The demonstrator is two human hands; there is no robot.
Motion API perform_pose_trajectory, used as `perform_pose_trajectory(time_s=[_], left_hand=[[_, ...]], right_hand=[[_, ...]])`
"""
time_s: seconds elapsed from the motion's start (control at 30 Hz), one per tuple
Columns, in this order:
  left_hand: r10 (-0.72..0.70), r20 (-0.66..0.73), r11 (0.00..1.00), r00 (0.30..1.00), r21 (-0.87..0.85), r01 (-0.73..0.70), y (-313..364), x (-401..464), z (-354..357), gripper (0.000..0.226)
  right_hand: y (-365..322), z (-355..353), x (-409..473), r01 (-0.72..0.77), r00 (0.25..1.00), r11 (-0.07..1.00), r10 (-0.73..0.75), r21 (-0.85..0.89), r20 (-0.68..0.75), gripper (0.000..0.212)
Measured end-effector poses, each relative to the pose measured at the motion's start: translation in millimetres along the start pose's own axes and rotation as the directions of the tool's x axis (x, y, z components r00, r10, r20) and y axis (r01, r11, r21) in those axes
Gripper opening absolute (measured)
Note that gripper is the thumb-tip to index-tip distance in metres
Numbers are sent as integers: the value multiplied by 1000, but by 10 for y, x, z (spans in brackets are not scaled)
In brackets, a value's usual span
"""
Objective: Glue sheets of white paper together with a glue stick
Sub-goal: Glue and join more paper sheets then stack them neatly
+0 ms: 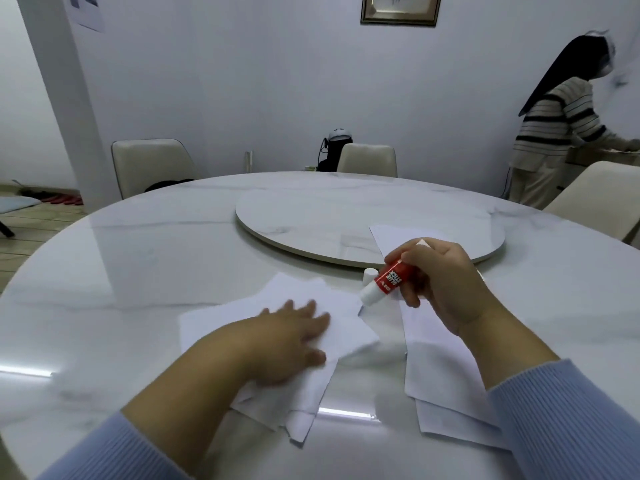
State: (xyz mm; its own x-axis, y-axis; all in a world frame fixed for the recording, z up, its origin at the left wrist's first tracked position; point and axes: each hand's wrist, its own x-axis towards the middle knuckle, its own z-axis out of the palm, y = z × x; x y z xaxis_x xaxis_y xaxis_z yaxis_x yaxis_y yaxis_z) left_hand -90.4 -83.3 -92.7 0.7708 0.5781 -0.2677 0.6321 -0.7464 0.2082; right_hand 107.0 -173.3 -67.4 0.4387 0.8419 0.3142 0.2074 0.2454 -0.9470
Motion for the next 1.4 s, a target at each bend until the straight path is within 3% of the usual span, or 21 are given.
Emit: perform_pose_trajectory(time_s=[0.1,0.17,0.3,0.53,0.73,0.83,1.03,1.13,1.2,1.27,1.33,1.4], left_hand=[[49,-146,978,988,-192,-77,32,-20,23,55],[-2,-234,989,972,-143,-32,58,28,122,59],[-4,-168,999,986,50,12,47,94,246,59],[-15,-171,997,985,68,27,55,110,246,59],[-19,-141,997,990,75,30,59,119,223,59],[-23,-144,997,989,65,32,62,115,219,60],[16,-180,998,984,64,-4,53,84,233,59],[161,-126,986,979,-27,-166,41,0,137,54],[289,-106,928,951,-213,-306,70,-98,72,57],[256,-267,884,929,-325,-337,130,-170,50,51],[93,-448,960,889,-197,-200,157,-157,90,40],[-138,-400,990,906,-51,128,132,-98,185,63]], right_hand=[[4,12,-11,45,994,999,-48,-28,-97,19],[9,36,-23,73,989,992,-85,-103,-119,16],[73,137,-44,94,993,934,-112,-345,-33,12],[236,318,-12,69,988,883,5,-464,156,14],[73,214,-25,16,985,895,63,-445,162,13],[-33,132,-56,-7,964,914,114,-406,241,30],[-62,47,-77,-68,889,948,199,-312,412,23],[-56,-23,-46,-79,961,997,71,19,266,23],[-46,-70,-15,-26,991,987,5,159,132,25],[-20,-85,4,7,999,977,-15,212,35,28],[-6,-66,10,35,999,976,-29,217,-32,30],[-3,-31,3,50,995,980,-32,191,-99,27]])
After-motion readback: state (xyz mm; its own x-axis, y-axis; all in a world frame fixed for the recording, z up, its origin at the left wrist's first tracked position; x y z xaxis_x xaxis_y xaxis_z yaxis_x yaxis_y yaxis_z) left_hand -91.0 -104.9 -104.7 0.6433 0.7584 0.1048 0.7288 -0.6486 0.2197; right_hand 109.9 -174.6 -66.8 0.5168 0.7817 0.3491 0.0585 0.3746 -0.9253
